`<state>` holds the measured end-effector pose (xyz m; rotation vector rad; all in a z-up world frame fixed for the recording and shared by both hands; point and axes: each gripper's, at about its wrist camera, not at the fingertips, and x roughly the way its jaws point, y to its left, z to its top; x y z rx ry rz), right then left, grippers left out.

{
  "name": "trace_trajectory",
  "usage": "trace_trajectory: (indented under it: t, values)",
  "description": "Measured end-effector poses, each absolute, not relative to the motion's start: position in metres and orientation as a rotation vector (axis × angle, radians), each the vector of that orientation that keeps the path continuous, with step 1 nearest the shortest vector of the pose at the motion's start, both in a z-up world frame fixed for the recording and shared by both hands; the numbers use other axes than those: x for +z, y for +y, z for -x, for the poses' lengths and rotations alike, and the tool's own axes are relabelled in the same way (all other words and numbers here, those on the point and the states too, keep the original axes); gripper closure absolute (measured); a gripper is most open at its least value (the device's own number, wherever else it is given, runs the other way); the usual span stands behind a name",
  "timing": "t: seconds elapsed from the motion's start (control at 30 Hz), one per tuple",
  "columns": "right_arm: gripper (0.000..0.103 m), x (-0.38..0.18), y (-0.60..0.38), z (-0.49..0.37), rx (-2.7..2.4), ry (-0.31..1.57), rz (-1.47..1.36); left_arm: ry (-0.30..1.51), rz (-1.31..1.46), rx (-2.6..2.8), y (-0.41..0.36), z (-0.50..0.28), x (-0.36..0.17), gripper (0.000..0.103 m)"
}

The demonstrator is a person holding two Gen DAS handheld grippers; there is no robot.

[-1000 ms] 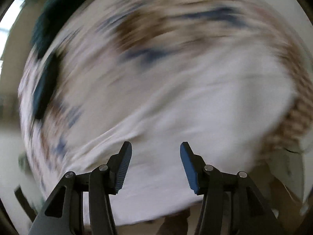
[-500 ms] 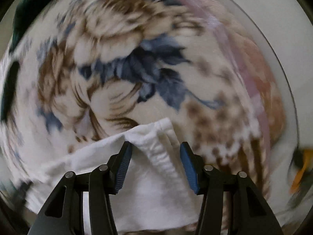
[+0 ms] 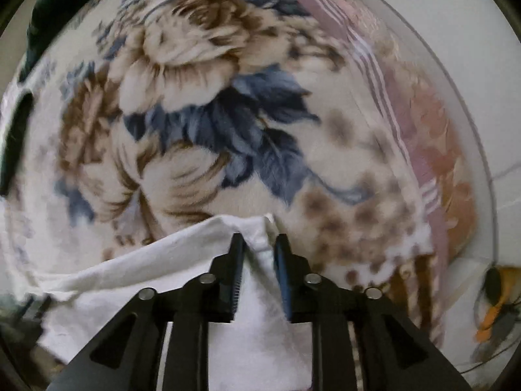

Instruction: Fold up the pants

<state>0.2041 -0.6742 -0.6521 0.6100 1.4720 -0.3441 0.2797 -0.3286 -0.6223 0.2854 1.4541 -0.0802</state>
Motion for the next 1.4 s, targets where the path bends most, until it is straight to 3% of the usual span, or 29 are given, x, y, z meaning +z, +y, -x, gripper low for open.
trace_trajectory:
  t: [0.1, 0.13, 0.17, 0.4, 0.57, 0.67, 0.8, 0.93, 1.0, 1.07, 1.13, 1.27, 1.4]
  values:
    - [0.06, -0.619, -0.7, -0.16, -0.392, 1.359, -0.793, 1.456, -0.275, -0.112, -0.333, -0.267, -0.618, 0.024]
    - [0.047, -0.614, -0.705, -0.145, -0.419, 1.347, -0.832, 1.462, -0.274, -0.124, -0.336, -0.262, -0.617, 0.024]
    - [0.046, -0.612, -0.709, -0.121, -0.463, 1.348, -0.889, 1.474, -0.271, -0.138, -0.339, -0.255, -0.617, 0.024]
    - [0.049, -0.648, -0.692, -0.048, -0.485, 1.339, -1.117, 1.526, -0.322, -0.212, -0.356, -0.217, -0.625, 0.024]
    - [0.086, -0.659, -0.674, -0.063, -0.512, 1.364, -1.016, 1.515, -0.366, -0.225, -0.362, -0.206, -0.626, 0.024]
    - [0.091, -0.642, -0.667, -0.062, -0.568, 1.321, -0.964, 1.514, -0.358, -0.216, -0.361, -0.207, -0.624, 0.024]
    - [0.091, -0.621, -0.664, -0.054, -0.609, 1.326, -0.933, 1.485, -0.351, -0.21, -0.357, -0.213, -0.617, 0.024]
    - [0.084, -0.657, -0.671, -0.047, -0.551, 1.376, -1.079, 1.503, -0.338, -0.208, -0.358, -0.221, -0.622, 0.024]
    - [0.077, -0.662, -0.679, -0.031, -0.523, 1.31, -1.189, 1.522, -0.342, -0.221, -0.359, -0.226, -0.633, 0.024]
    - [0.058, -0.659, -0.682, -0.017, -0.492, 1.24, -1.248, 1.561, -0.345, -0.238, -0.359, -0.227, -0.651, 0.024]
    - [0.056, -0.664, -0.68, -0.013, -0.447, 1.22, -1.275, 1.594, -0.318, -0.241, -0.355, -0.229, -0.668, 0.02]
    - [0.056, -0.698, -0.669, -0.023, -0.355, 1.255, -1.288, 1.603, -0.284, -0.241, -0.35, -0.237, -0.68, 0.002]
    - [0.054, -0.703, -0.667, -0.029, -0.339, 1.177, -1.286, 1.629, -0.259, -0.237, -0.349, -0.247, -0.692, 0.0]
